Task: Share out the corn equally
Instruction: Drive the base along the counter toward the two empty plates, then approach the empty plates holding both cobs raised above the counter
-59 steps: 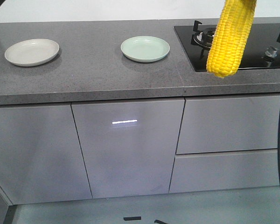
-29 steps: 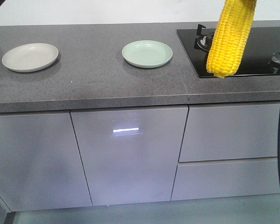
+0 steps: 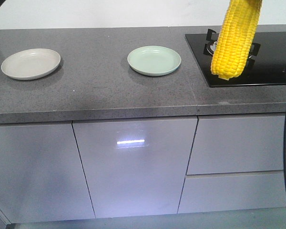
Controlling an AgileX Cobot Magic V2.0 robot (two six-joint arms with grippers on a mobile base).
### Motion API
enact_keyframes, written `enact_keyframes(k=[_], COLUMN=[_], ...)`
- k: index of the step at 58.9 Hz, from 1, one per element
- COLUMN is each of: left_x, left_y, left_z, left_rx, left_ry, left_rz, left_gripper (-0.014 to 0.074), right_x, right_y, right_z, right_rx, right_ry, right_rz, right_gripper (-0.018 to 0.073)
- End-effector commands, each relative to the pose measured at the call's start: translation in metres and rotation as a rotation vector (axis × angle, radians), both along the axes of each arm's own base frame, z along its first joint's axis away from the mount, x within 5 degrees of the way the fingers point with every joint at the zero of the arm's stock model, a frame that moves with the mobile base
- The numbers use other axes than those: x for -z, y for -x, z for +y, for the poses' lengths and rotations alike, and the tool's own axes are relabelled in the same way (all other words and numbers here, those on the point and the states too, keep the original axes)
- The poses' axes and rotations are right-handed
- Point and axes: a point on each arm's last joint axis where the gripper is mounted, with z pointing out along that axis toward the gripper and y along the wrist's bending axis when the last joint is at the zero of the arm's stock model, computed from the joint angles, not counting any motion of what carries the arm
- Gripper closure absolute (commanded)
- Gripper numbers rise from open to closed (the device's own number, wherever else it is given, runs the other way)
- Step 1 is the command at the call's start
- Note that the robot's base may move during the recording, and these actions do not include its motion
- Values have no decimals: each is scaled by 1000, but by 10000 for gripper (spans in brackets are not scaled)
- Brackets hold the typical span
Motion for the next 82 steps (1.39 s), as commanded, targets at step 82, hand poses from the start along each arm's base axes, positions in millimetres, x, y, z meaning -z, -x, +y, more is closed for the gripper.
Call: enact_keyframes(k=[82], left_x=[-13], left_y=[6], left_z=[4], left_rx=[-32], left_ry=[26], left_rz=[-40], left_gripper=[603], right_x=[-23], right_y=[15], right_z=[-1], right_rx=[6], right_ry=[-36], right_rz=[-116], right_gripper=[567])
